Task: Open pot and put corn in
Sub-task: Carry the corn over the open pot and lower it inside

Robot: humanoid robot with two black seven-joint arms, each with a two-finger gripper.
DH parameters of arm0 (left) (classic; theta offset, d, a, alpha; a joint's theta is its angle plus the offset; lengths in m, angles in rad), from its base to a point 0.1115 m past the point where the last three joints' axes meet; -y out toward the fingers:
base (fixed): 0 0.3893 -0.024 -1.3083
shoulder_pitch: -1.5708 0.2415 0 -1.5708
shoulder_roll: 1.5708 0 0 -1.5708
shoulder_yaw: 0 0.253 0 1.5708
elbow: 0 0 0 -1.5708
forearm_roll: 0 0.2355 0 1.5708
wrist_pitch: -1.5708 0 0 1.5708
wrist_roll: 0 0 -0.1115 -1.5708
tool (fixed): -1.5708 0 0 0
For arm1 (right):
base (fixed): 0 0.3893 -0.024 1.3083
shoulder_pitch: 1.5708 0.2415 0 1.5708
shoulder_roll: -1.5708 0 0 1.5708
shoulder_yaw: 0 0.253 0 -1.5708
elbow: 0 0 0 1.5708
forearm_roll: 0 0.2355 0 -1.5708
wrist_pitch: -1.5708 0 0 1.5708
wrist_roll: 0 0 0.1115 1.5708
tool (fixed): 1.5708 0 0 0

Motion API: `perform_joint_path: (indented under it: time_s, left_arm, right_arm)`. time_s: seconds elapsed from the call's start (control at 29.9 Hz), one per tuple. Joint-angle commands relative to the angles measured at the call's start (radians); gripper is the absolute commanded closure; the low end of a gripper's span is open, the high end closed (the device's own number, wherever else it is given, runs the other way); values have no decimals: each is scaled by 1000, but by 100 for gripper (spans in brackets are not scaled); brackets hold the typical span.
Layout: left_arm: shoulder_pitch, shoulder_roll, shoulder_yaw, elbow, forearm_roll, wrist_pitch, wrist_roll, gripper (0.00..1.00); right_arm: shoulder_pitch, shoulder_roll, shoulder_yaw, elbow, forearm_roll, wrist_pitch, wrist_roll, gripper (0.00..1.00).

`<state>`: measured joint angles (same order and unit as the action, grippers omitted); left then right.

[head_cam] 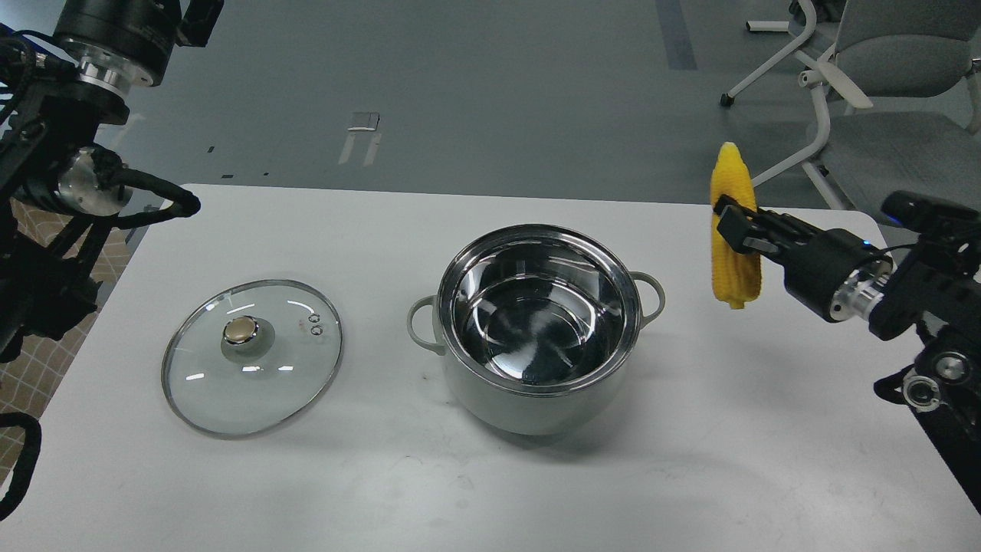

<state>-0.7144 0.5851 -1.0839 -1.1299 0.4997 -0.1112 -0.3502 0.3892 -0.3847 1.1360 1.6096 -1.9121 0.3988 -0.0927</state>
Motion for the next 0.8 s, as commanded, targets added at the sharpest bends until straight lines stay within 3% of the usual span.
perform_joint_path:
  time_s: [0.0, 0.3, 0.53, 0.6, 0.7, 0.77]
  left_arm:
    - [-2, 2, -1, 1, 0, -1, -1, 2]
    - [-5, -4, -1, -17, 0, -1, -1, 2]
    - [-4, -7, -1, -17, 0, -1, -3, 2]
    - [-7, -11, -1, -17, 0, -1, -3, 2]
    - [-8, -16, -1, -17, 0, -2, -4, 2]
    - [-4, -15, -1, -17, 0, -4, -6, 2]
  right_arm:
    - [115, 36, -141, -4, -1, 5, -28, 100]
    - [218, 129, -401, -51, -8, 40, -32, 100]
    - [218, 115, -432, -54, -15, 77, -35, 100]
    - [217, 107, -432, -53, -15, 77, -35, 96]
    - [215, 106, -432, -54, -15, 77, -35, 77]
    - [214, 107, -429, -53, -12, 77, -33, 38]
